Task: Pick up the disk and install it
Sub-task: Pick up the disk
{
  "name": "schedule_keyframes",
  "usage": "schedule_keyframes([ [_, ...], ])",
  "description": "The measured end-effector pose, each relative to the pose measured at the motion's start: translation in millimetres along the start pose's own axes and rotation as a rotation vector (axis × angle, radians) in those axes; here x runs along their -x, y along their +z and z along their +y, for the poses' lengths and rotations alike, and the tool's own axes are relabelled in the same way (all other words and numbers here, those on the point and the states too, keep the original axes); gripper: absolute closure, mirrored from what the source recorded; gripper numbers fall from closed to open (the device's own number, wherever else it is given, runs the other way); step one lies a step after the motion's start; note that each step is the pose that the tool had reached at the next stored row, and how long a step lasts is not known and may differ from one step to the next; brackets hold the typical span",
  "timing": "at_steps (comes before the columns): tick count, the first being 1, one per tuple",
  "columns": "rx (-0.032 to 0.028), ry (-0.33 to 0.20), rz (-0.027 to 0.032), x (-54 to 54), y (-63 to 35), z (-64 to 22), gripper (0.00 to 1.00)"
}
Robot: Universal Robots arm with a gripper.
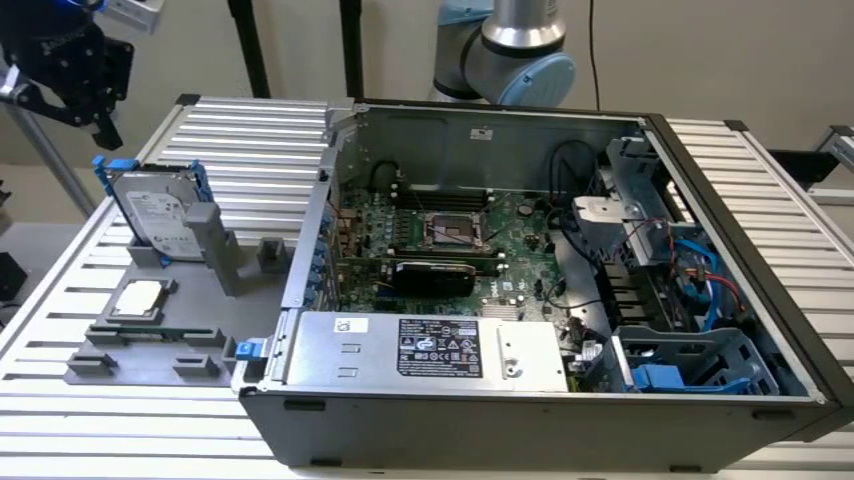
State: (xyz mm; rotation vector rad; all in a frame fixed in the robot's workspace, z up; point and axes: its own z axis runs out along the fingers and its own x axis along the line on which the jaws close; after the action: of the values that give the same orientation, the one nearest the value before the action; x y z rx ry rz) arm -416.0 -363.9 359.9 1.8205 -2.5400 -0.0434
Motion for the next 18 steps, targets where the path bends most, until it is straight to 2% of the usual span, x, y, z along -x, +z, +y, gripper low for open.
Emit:
schedule_keyframes([
  [15,0.0007,-0.272,0.0087,0.0,3.9,-0.1,1.00],
  [18,-0.0009,-0.319,0.0100,0.2,4.4,0.1,1.00],
])
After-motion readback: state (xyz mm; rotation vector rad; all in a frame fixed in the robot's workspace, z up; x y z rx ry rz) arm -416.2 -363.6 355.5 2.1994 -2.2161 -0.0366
